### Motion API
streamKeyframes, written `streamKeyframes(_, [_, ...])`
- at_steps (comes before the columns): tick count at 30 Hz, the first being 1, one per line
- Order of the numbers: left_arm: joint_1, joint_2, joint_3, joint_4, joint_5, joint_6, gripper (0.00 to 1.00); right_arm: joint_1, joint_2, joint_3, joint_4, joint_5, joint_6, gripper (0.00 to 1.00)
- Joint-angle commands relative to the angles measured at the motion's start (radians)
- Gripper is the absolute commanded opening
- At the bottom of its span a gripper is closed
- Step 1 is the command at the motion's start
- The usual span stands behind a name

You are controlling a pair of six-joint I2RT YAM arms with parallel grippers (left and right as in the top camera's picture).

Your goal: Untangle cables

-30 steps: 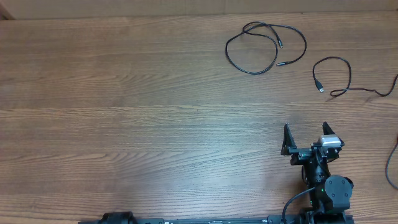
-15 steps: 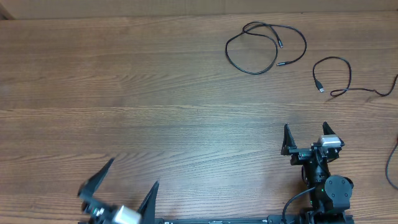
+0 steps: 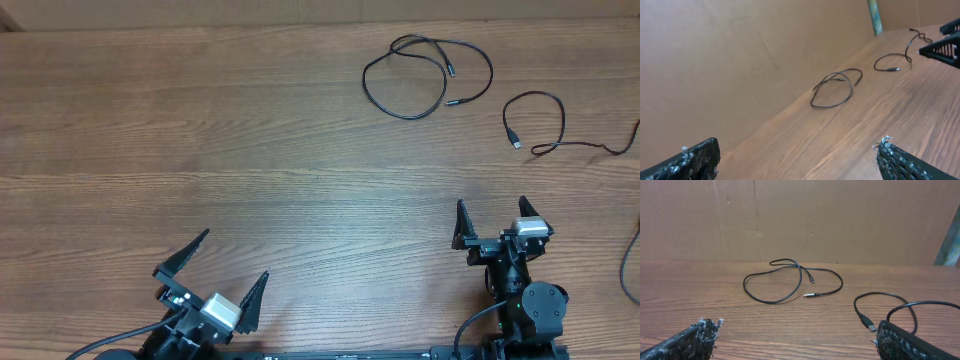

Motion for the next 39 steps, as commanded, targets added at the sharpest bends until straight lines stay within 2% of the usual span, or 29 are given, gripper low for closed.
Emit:
streamKeyframes(1, [0.005, -0.006, -0.031, 0.027, 0.000, 0.132, 1.00, -0.003, -0.011, -0.011, 0.006, -0.006, -0.012, 1.00])
streamKeyframes(8, [0.005, -0.006, -0.148, 0.120, 0.001, 0.229, 0.99, -0.003, -0.011, -0.011, 0.006, -0.005, -0.012, 1.00])
streamKeyframes(35, [0.005, -0.006, -0.499, 0.507, -0.034, 0.235, 1.00, -0.003, -0.011, -0.011, 0.006, -0.006, -0.012, 1.00])
streamKeyframes(39, [0.005, -0.006, -0.531, 0.524, -0.124, 0.164, 1.00, -0.003, -0.011, -0.011, 0.006, -0.006, -0.012, 1.00])
